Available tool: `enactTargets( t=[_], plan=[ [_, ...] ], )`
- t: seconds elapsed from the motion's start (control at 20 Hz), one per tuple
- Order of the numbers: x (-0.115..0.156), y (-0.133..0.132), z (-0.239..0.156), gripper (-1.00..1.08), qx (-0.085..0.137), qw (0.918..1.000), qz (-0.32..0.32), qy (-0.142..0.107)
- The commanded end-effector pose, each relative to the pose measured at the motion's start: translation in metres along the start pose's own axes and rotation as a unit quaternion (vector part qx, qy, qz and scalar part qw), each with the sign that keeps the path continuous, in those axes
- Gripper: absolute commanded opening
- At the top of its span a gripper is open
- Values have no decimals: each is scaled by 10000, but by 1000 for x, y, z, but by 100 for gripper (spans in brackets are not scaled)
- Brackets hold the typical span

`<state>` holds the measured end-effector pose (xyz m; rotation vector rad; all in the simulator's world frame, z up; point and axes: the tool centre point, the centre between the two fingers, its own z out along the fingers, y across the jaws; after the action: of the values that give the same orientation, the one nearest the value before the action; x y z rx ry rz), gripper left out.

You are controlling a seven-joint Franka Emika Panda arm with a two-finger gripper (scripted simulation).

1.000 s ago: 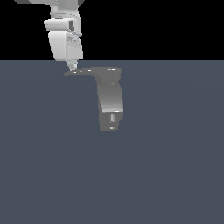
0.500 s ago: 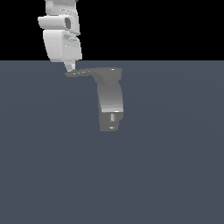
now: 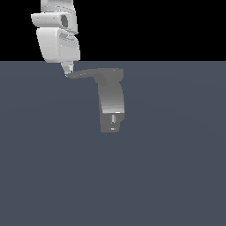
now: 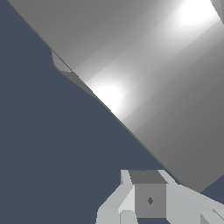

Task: Turn on the faucet by rotating a designated handle.

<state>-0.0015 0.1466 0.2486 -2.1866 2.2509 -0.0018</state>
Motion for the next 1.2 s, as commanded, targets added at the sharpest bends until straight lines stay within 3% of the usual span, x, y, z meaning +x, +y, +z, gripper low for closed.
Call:
enactTargets(
  t=[0.0, 1.15],
  plan=[
    [5, 5, 0, -100, -6, 10000, 12, 5],
    [51, 61, -1, -100, -12, 10000, 3, 7]
  ],
)
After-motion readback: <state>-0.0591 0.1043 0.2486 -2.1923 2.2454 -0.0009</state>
